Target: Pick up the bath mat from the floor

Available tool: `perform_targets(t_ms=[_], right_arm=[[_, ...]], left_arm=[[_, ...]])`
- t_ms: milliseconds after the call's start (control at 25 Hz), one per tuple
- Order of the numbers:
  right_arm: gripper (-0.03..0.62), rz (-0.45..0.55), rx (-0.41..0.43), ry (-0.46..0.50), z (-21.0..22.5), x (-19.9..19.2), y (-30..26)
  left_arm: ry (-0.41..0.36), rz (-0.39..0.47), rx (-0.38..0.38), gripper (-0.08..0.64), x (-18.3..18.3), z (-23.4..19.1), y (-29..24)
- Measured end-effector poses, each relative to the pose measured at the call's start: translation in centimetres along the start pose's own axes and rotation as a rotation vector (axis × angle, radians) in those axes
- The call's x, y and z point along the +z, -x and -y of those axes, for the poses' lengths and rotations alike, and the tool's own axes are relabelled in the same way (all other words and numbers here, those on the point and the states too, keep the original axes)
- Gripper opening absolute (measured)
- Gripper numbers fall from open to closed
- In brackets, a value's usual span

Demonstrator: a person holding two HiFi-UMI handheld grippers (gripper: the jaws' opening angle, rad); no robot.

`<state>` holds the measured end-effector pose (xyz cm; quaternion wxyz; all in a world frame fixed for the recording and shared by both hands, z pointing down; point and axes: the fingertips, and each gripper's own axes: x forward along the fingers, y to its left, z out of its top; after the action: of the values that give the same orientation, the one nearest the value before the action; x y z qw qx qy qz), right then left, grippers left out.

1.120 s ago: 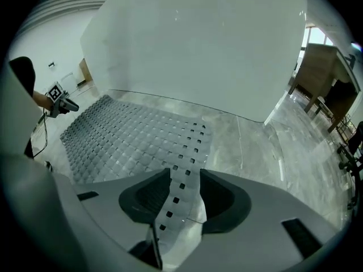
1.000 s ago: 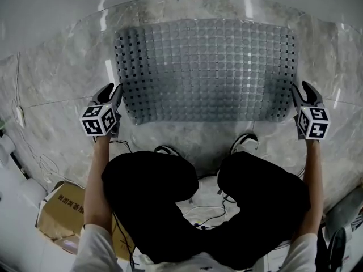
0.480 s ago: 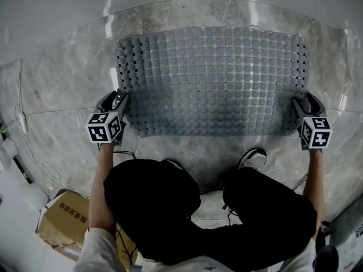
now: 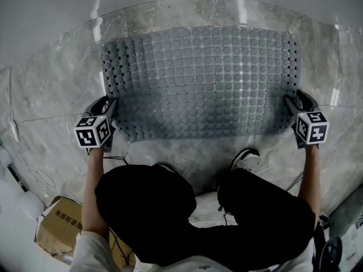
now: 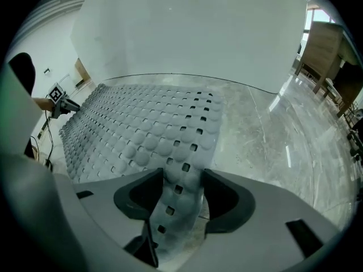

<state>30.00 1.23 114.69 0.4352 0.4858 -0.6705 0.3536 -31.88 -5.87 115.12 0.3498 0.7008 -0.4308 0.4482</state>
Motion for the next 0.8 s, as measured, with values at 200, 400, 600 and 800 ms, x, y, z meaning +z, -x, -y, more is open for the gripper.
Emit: perform_targets(t_ms=[200, 400, 600, 800], right_arm=[[0.124, -0.021, 0.031, 0.040, -1.4, 0.3, -0.1], [0.087, -0.011, 0.049, 0.040, -1.8, 0.3, 0.4], [0.086, 0.000, 0.043, 0.038, -1.8, 0.2, 0.6], [0.087, -0.001, 0.054, 0.036, -1.9, 0.5, 0.3]], left_arm=[[-0.003, -0.004, 0.025, 0.152, 0.1, 0.1, 0.2], [-0.030, 0.023, 0.045, 0.098, 0.2, 0.3, 0.2], [0.031, 0.059, 0.017, 0.054, 0.1, 0.5, 0.5], [0.014, 0.097, -0.009, 0.020, 0.3, 0.8, 1.0]])
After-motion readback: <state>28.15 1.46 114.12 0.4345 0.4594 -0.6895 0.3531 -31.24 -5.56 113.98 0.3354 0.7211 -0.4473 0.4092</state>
